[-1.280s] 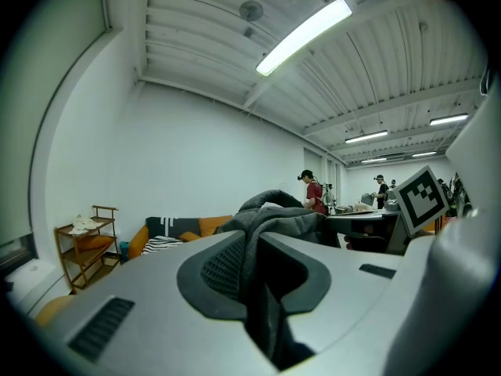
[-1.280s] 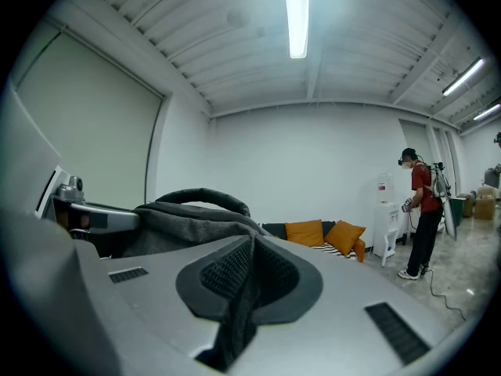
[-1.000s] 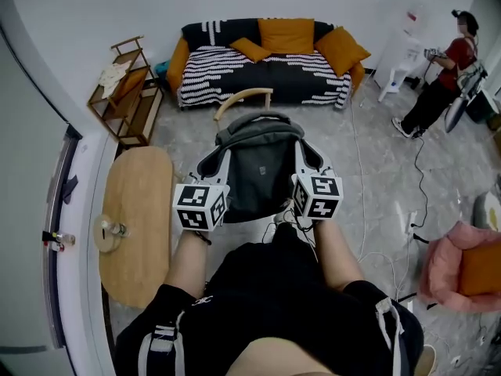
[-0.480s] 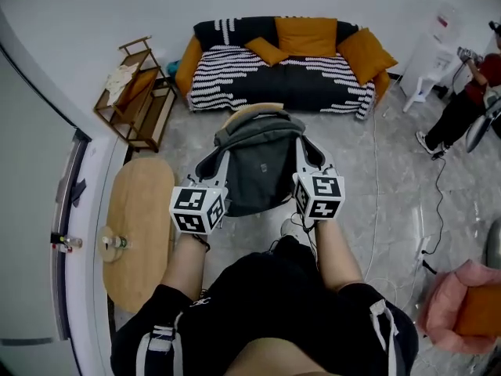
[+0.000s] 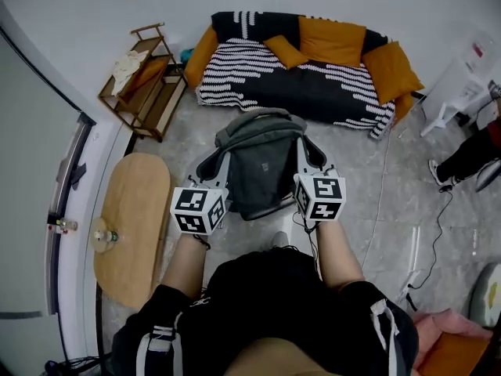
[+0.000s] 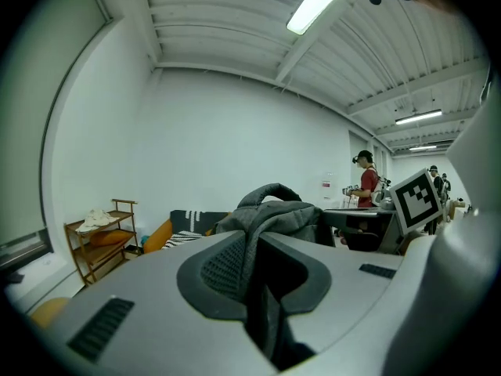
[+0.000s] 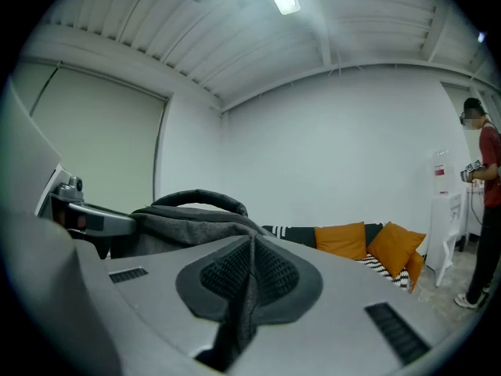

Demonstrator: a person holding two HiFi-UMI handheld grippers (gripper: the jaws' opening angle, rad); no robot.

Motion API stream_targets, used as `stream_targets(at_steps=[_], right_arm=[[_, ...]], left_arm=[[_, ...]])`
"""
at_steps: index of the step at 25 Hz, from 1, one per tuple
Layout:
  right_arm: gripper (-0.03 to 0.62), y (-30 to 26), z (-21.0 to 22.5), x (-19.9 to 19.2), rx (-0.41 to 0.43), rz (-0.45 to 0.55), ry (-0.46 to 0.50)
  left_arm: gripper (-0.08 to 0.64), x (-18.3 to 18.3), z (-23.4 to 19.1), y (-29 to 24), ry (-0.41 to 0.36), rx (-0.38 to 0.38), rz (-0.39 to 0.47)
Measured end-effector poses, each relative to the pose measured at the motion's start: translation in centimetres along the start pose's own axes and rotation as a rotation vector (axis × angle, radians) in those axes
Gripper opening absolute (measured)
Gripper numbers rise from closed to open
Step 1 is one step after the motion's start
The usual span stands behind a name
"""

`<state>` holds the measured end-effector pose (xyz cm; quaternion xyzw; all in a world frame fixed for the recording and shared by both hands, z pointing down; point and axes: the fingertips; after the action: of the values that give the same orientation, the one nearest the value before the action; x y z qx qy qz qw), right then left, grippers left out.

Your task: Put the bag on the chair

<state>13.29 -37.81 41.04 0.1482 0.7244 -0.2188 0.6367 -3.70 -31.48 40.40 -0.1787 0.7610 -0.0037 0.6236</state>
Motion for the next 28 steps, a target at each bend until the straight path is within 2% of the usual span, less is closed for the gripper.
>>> stream_targets(at_steps=[6, 11, 15, 22, 28], right_arm=[[0.032, -6.3, 4.8, -1.2, 0.077, -0.030, 0.038], [0.032, -11.3, 3.6, -3.5, 0.094, -0.078, 0.043], [0.031, -15.0, 2.8, -6.4, 0.080, -0.159, 0.020], [0.031, -18.8, 1.2, -10.7, 0.050, -0.282, 0.007], [0.031, -21.4, 0.2, -13.8, 0.052, -0.359, 0.037]], left_arm=[[0.058, -0.4, -0.1, -6.6, 0.052, 0.078, -0.011], [0.058, -2.3, -3.9, -9.2, 0.098, 0.090, -0.058], [0.057, -4.0, -7.0, -11.5, 0.141, 0.082, -0.114], [0.058, -7.0, -11.7, -14.6, 0.162, 0.059, -0.213], [0.058, -11.0, -14.1, -16.4, 0.220, 0.064, -0.289]])
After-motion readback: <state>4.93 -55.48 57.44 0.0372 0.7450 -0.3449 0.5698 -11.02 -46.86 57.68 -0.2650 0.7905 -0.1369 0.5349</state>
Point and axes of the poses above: the fingertips, and each gripper's own axes: y backward along the fingers, z to its right, x out of its top, and after that the axes turned 10 degrees about y, right-handed
